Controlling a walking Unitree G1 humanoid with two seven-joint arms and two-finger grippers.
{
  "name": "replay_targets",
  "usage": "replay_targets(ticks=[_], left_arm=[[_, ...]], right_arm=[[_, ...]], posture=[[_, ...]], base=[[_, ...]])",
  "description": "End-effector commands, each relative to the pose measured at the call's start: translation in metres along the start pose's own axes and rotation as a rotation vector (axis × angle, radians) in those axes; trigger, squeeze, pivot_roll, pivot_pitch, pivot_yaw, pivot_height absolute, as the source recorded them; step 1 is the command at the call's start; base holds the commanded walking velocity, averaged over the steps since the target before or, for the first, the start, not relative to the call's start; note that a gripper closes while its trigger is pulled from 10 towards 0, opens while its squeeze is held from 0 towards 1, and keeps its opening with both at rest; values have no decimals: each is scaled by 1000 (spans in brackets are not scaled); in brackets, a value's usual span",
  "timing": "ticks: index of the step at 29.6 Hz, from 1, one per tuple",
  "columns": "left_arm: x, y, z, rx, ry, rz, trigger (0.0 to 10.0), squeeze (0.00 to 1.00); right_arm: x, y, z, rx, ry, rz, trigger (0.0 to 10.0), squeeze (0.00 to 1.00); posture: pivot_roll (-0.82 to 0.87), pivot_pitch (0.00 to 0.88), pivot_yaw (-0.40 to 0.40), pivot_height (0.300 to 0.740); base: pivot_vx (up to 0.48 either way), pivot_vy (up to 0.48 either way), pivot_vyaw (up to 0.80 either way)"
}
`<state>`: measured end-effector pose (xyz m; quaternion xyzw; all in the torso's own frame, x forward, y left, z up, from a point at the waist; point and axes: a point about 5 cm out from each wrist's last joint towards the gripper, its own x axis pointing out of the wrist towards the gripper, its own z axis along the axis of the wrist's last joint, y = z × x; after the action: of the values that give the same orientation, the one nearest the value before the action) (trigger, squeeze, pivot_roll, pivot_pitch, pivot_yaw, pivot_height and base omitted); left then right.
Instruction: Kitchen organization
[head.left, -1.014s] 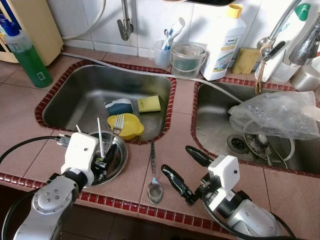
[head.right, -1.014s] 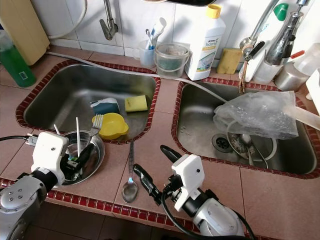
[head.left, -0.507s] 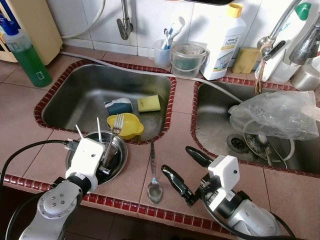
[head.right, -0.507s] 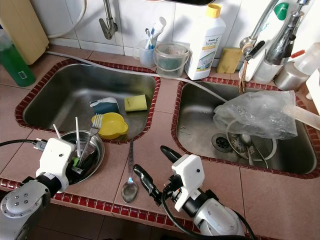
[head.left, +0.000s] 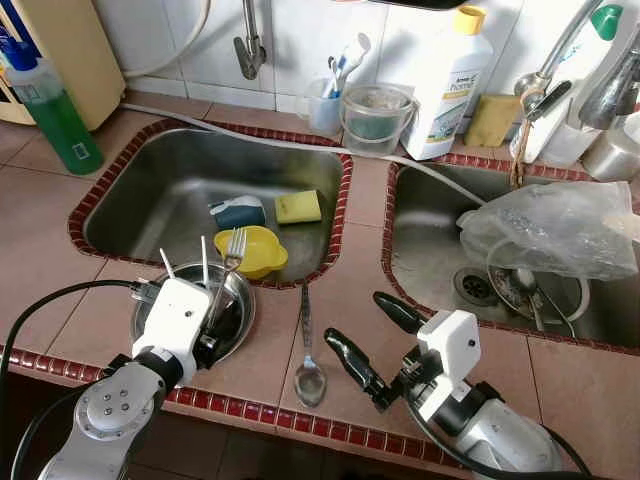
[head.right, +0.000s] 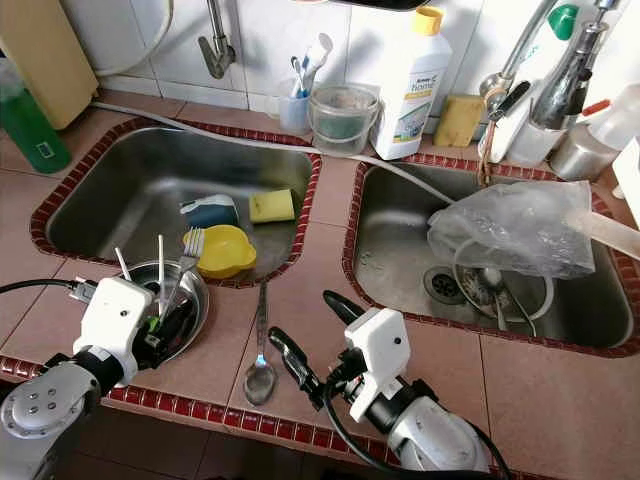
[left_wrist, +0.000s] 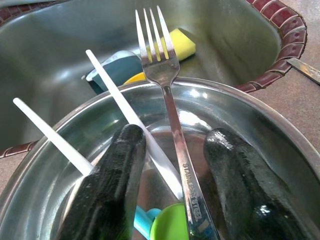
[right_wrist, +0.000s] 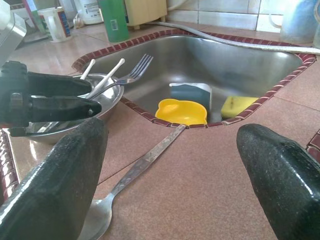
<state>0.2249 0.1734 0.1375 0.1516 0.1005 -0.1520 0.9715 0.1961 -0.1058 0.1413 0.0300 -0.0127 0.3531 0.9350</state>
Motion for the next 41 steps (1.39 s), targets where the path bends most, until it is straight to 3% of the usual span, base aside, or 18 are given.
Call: replay_targets(ticks=[1,2,3,5,6,41], left_arm=[[-1,-3,-2,8,9,-17,1176,0],[-1,-3,-2,6,8,-18,1333,0],[-1,-3,-2,5,8,-19,549,0],[-1,-3,-2,4,8,-19,1020,0],[-1,-4,-2,2,7,-23,0,0],[4,-2,7,-14,-32,-16,0,0]], right_arm=[[-2,0,5,-5,-14,-1,10000,0],[-2,0,5,-6,-15,-1,10000,0],[-2,0,5,-7,-14,-1,10000,0],[-2,0,5,-7,-14,-1,10000,0],[-2,0,5,-8,-13,-2,10000,0],[2,-5,5,-23,-20,2,10000,0]], posture=[[-64,157,-14,740],[-65,157,-15,740],[-64,158,-14,740],[-65,159,-16,740],[-65,158,-15,740],[-55,122,-19,740]], base=[[0,0,0],[0,0,0],[0,0,0],[0,0,0],[0,0,0],[0,0,0]])
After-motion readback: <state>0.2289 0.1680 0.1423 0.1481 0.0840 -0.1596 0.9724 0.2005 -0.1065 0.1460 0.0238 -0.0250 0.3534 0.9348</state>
